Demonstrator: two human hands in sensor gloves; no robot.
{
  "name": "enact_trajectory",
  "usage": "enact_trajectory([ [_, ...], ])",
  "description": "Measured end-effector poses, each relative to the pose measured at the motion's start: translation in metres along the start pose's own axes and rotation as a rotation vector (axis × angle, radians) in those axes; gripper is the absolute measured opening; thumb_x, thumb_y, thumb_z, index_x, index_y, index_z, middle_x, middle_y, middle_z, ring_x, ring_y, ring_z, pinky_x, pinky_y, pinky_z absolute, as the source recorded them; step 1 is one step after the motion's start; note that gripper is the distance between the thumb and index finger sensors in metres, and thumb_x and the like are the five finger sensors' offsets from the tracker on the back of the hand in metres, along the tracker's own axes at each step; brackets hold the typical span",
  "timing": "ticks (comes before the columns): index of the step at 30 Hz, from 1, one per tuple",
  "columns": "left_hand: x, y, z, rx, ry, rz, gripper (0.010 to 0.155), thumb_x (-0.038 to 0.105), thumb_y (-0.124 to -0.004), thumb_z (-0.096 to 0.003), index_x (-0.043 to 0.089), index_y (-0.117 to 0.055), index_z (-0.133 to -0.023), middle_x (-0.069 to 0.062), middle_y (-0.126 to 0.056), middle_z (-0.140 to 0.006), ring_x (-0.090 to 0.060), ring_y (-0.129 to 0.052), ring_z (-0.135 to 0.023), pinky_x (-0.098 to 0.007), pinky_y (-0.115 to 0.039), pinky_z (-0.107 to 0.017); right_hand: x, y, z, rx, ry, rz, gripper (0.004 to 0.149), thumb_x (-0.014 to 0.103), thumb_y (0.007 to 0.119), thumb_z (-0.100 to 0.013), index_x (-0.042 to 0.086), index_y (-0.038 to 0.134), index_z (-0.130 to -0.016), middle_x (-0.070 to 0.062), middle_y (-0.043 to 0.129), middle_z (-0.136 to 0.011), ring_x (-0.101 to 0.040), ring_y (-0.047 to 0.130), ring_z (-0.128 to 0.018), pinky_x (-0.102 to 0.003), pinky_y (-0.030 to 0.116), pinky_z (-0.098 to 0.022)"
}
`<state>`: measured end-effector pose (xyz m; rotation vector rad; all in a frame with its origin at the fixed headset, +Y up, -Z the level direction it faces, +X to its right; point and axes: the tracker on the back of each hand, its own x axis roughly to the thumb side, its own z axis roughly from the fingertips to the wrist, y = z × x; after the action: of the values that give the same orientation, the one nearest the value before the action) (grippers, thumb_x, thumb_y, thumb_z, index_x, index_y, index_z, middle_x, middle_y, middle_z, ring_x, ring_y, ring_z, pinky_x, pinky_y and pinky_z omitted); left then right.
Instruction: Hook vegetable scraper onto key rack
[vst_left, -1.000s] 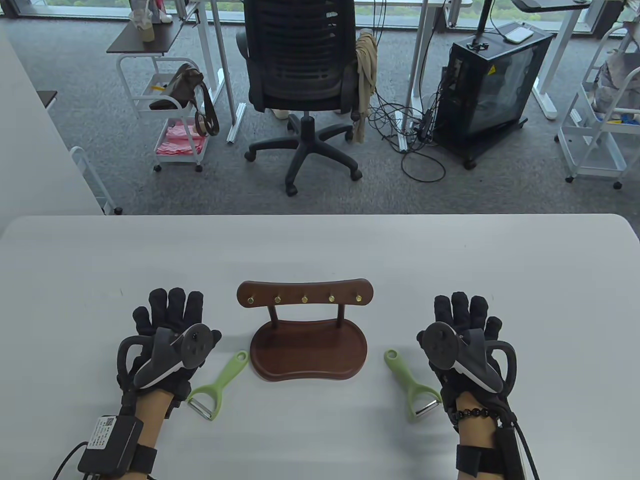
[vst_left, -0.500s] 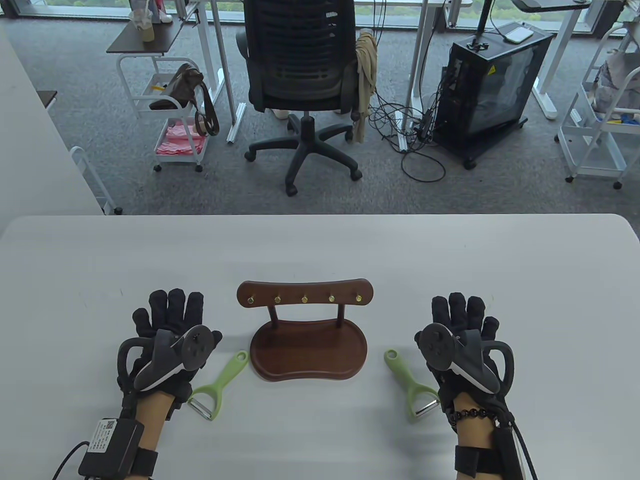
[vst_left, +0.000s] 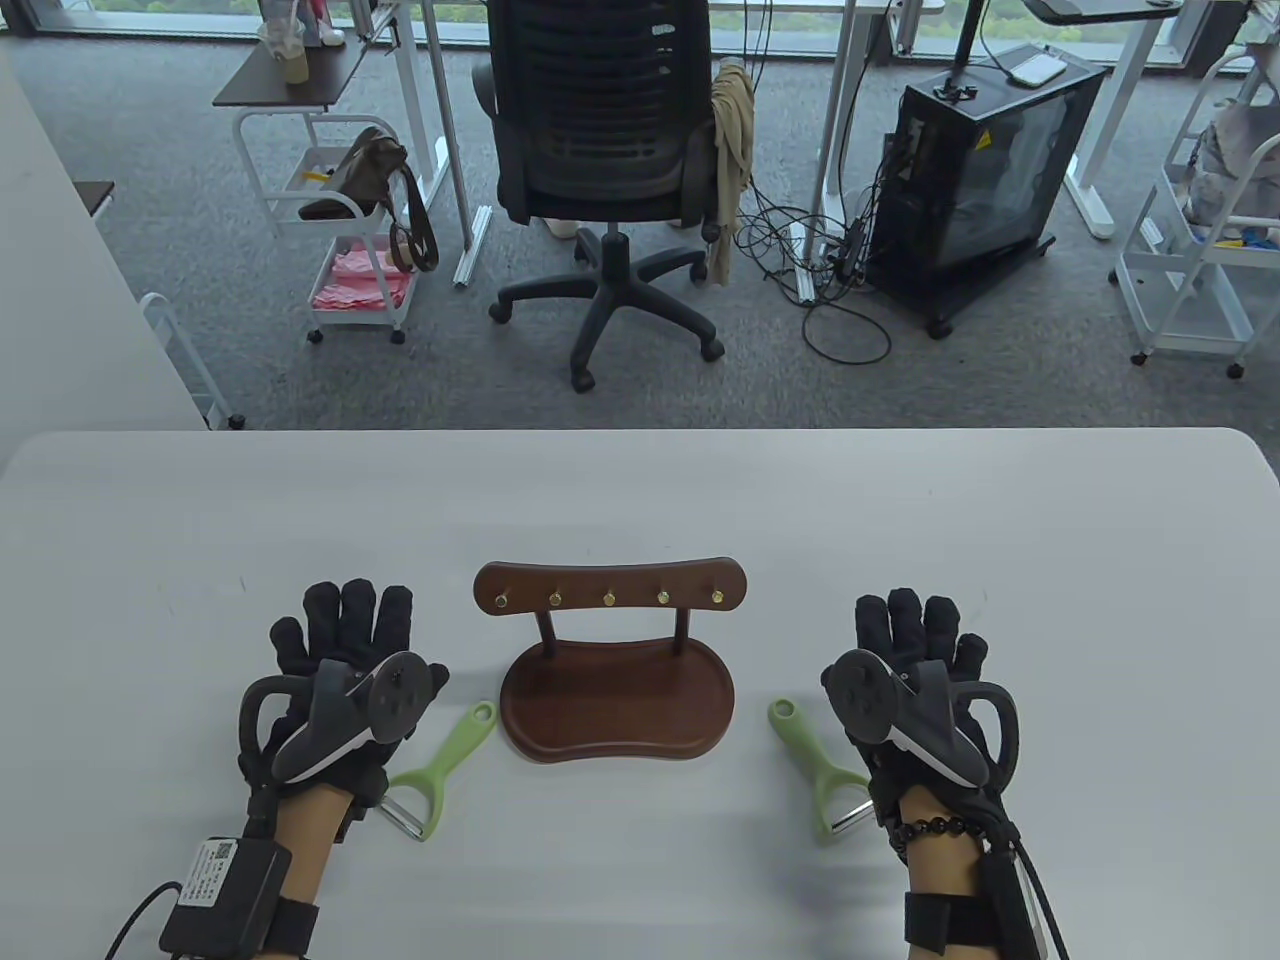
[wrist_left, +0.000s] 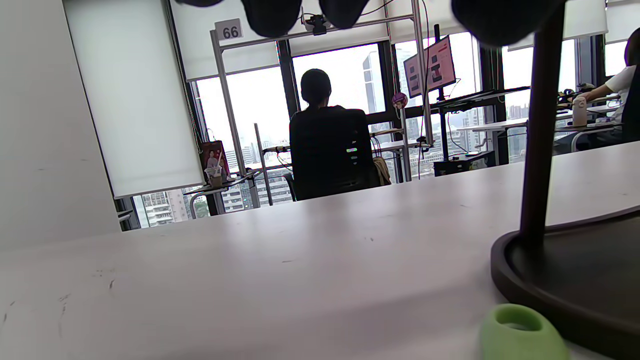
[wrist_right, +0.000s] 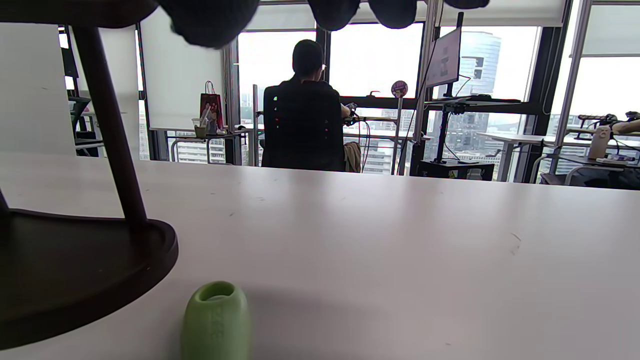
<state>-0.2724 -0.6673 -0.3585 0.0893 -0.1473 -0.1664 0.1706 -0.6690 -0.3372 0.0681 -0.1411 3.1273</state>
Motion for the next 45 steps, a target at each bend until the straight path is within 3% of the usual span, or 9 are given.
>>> enact_trajectory([
  [10,0.001,0.0,0.0,0.002,0.0,0.0,0.081,0.06,-0.06,-0.056,0.012,-0.037,-0.118,-0.031,-0.037,-0.12,-0.062,-0.035,-0.108,-0.081,-0.036,-0.068,0.012,0.013,-0.003,0.053,-0.02,-0.023,0.077,0.043,0.064,-0.058,-0.005,0.039,-0.112,-0.039,0.039,-0.113,-0.067,0.044,-0.1,-0.081,0.041,-0.066],
  [15,0.001,0.001,0.001,0.004,-0.001,0.005,0.081,0.06,-0.06,-0.0559,0.012,-0.037,-0.118,-0.031,-0.037,-0.12,-0.063,-0.035,-0.108,-0.081,-0.036,-0.068,0.023,0.03,-0.008,0.134,-0.03,0.014,0.077,0.043,0.066,-0.057,-0.008,0.043,-0.111,-0.039,0.049,-0.109,-0.065,0.057,-0.096,-0.08,0.047,-0.066],
  [22,0.001,0.001,0.0,0.005,-0.003,0.011,0.081,0.059,-0.06,-0.056,0.012,-0.038,-0.118,-0.031,-0.037,-0.12,-0.063,-0.036,-0.108,-0.081,-0.037,-0.068,0.037,0.061,-0.016,0.3,-0.035,0.097,0.075,0.041,0.074,-0.054,-0.006,0.052,-0.108,-0.029,0.069,-0.102,-0.054,0.077,-0.089,-0.073,0.062,-0.066],
  [28,0.001,0.0,0.0,0.003,-0.003,0.019,0.081,0.059,-0.06,-0.056,0.012,-0.038,-0.118,-0.031,-0.037,-0.12,-0.063,-0.036,-0.107,-0.081,-0.037,-0.068,0.048,0.083,-0.019,0.386,-0.034,0.198,0.072,0.039,0.077,-0.054,-0.005,0.057,-0.106,-0.026,0.075,-0.098,-0.049,0.084,-0.085,-0.07,0.068,-0.065],
  [45,0.002,0.0,0.0,-0.004,-0.003,0.016,0.081,0.059,-0.06,-0.056,0.011,-0.039,-0.118,-0.031,-0.037,-0.119,-0.063,-0.037,-0.107,-0.081,-0.037,-0.068,0.059,0.11,-0.023,0.401,-0.031,0.317,0.064,0.033,0.076,-0.054,-0.007,0.063,-0.103,-0.021,0.083,-0.088,-0.04,0.092,-0.074,-0.065,0.077,-0.06],
])
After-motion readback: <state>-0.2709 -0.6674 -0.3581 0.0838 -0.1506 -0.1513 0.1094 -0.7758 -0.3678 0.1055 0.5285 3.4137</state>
